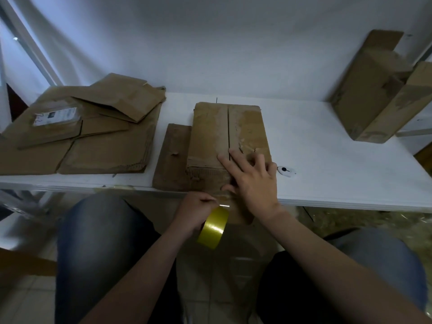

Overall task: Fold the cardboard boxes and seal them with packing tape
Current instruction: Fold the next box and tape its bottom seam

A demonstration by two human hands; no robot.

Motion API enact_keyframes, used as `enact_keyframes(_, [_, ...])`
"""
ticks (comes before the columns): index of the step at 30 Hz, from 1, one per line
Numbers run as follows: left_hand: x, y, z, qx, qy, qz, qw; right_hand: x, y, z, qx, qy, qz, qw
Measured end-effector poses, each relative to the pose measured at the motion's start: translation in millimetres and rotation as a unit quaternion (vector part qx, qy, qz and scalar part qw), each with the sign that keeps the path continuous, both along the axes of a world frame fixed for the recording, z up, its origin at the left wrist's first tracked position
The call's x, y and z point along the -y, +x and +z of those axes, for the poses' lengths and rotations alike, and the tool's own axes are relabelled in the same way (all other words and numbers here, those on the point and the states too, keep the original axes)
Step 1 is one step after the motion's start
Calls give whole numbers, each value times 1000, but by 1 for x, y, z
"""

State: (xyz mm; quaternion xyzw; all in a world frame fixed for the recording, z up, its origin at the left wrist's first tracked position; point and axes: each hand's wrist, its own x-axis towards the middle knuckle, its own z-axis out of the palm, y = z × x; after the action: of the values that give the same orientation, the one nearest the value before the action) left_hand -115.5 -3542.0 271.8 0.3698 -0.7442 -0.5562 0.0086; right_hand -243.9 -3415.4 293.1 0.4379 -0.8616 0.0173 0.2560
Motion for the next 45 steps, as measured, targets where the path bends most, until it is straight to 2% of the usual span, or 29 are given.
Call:
enact_keyframes(7, [4, 10, 21, -7, -37, 7, 999, 5, -9, 9, -23, -11, 29, 999])
enact_keyframes(11, [-1, 15, 37, -32, 36, 55, 997, 2, -7, 15, 7, 4, 31, 999])
enact_keyframes(15, [-10, 26, 61, -87, 136, 105, 981, -16, 20, 38, 149, -113, 17, 982])
enact_keyframes(17, [-17, 31, 74, -125, 171, 121, 970, -27, 43, 51, 287, -150, 20, 946])
enact_keyframes(19, [-24, 33, 87, -151, 189, 118, 963, -33, 63, 58, 392, -148, 36, 907])
enact_keyframes(23, [-33, 33, 110, -180, 206, 111, 955, -36, 71, 63, 480, -195, 52, 853])
enact_keyframes(25, [-35, 34, 114, -181, 179, 114, 960, -40, 64, 69, 473, -214, 66, 852])
enact_keyframes(29, [-35, 38, 118, -173, 85, 121, 974, -46, 52, 84, 414, -167, 123, 886])
enact_keyframes(35, [-31, 33, 133, -169, -20, 55, 984, -50, 38, 108, 344, -141, 180, 911])
enact_keyframes(40, [-26, 27, 147, -160, -44, 18, 986, -55, 32, 125, 304, -116, 206, 923])
enact_keyframes(45, [-21, 22, 154, -161, -73, 31, 984, -59, 29, 137, 269, -67, 225, 934])
